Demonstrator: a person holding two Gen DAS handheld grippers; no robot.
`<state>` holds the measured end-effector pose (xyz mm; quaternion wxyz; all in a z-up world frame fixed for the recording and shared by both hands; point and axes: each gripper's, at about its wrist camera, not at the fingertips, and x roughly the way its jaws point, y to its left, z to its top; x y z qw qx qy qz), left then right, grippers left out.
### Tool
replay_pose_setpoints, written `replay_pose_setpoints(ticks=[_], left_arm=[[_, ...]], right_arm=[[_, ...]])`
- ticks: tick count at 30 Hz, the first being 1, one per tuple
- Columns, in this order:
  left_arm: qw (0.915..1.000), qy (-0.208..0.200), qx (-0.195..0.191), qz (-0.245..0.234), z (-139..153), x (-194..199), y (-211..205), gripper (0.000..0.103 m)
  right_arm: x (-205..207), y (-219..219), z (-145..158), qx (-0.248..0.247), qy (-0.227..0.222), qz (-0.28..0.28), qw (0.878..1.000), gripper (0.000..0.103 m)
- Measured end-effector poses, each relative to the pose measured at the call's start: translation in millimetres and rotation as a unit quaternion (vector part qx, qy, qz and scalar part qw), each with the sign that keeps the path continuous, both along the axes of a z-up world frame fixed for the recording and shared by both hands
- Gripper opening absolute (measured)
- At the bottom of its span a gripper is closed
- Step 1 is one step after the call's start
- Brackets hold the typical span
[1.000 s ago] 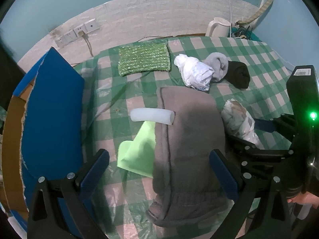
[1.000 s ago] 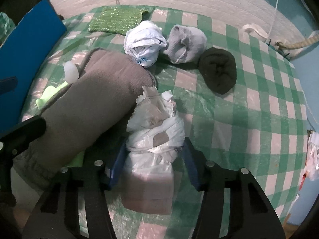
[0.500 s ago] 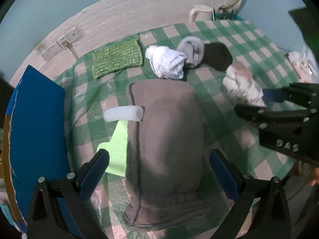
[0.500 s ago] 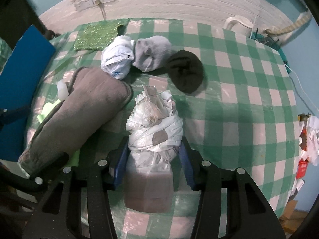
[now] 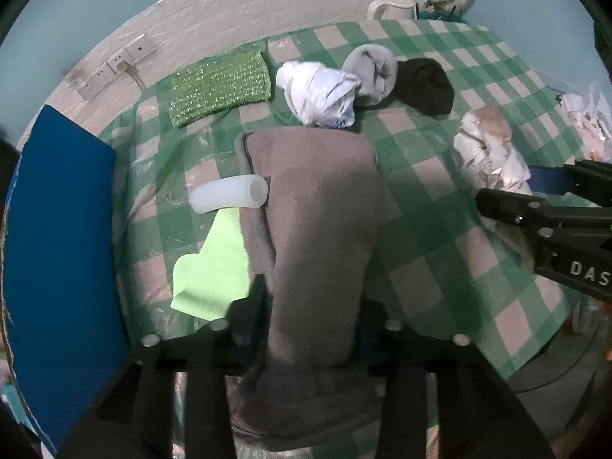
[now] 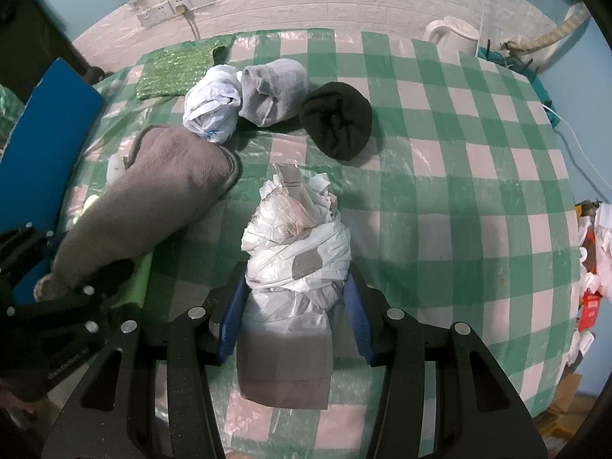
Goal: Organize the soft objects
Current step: 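Close the left tool on the grey fleece cover while the right tool holds the bundle, then carry the grey fleece and white bundle in both tools over the cardboard box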
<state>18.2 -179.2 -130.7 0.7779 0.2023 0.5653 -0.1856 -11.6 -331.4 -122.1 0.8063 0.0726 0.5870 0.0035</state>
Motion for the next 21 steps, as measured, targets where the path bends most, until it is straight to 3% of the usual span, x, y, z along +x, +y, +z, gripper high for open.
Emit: replay_pose_setpoints(ticks=[3, 7, 18, 21], left_arm=[[0.9999, 0.0, -0.014, 0.001, 6, -2, 3, 0.029], [0.9979, 0.03, -0.056, 0.008, 12, -1, 10, 0.028], [0.9829, 0.061, -0.174, 0.004, 46, -5, 24, 0.028], [0.9808, 0.06, -0.185, 0.005, 49, -5, 29, 0.028]], right_arm=[[-1, 0, 2, 0.004, -0.004, -0.002, 1.0, 0.048], [-3, -2, 9, 0.014, -0.007, -0.007, 1.0, 0.048], [-10, 2, 28, 0.028, -0.022, -0.008, 0.999, 0.048], [-12, 0, 34, 0.03, -0.026, -0.012, 0.999, 0.048]])
